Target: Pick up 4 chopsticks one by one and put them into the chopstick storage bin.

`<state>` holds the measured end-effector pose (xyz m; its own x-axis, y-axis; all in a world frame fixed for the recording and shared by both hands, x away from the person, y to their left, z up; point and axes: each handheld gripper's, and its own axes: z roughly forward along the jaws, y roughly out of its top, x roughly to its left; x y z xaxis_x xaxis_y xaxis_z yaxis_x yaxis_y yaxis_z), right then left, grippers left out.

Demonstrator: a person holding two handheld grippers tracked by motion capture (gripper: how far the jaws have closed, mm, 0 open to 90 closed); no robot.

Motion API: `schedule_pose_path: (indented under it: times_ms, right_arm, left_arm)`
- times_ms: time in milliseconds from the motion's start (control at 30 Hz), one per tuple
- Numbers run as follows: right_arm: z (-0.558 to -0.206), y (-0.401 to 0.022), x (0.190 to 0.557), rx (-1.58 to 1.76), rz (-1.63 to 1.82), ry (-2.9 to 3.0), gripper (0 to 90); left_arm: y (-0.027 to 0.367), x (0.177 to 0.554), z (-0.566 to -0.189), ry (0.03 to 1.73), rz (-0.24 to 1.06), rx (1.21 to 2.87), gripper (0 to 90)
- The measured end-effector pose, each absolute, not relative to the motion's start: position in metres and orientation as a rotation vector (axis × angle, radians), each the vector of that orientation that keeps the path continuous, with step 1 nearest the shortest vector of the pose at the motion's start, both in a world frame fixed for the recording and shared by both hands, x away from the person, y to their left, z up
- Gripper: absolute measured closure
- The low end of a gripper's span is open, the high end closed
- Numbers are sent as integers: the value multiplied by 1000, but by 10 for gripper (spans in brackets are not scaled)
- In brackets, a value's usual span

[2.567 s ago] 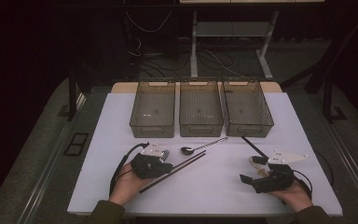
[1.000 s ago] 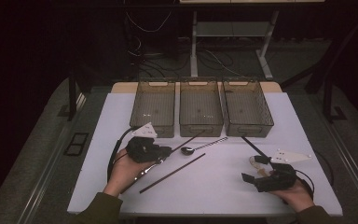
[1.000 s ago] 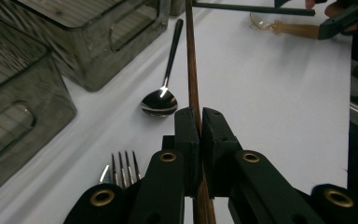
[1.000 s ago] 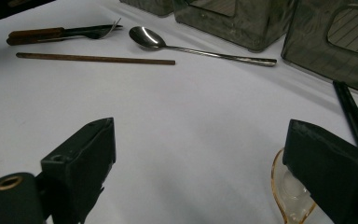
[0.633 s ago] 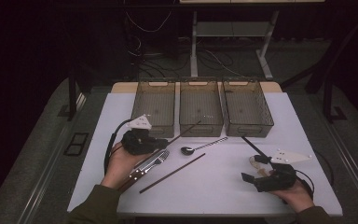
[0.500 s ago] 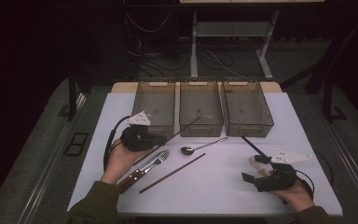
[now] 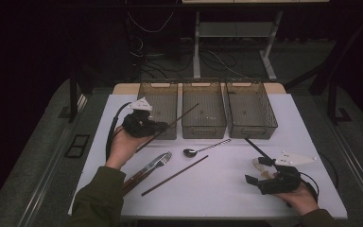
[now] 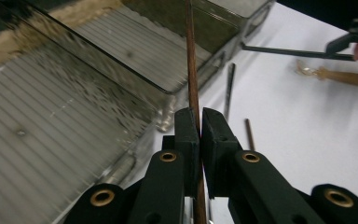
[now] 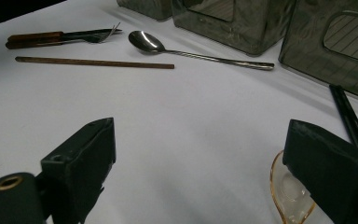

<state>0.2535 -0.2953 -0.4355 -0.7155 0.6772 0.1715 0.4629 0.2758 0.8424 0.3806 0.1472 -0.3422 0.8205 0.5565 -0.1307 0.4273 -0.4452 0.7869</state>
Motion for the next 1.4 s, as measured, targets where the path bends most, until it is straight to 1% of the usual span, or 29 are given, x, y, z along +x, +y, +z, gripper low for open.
schedule_pose_path:
  times_ms: [433,633,733,1000,1300,1400]
  right_arm:
    - [-436,-295,252,1060,1410,2327,96]
    - [-437,-296,252,1064,1408,2328,96]
    - [-437,-296,252,1062,1407,2328,96]
    - [-436,-296,252,1070,1412,2323,96]
    - [-436,-297,251,1064,1414,2327,96]
    - [-436,-297,251,1062,1414,2327,96]
  left_arm:
    - [148,407,-327,755,255,2082,848]
    - [153,426,-325,802,287,2054,848]
    - [155,436,-327,834,298,2042,849]
    - [157,459,-332,915,385,2031,848]
    - [166,479,-355,1044,436,2032,848]
    - [170,483,-361,1088,418,1994,849]
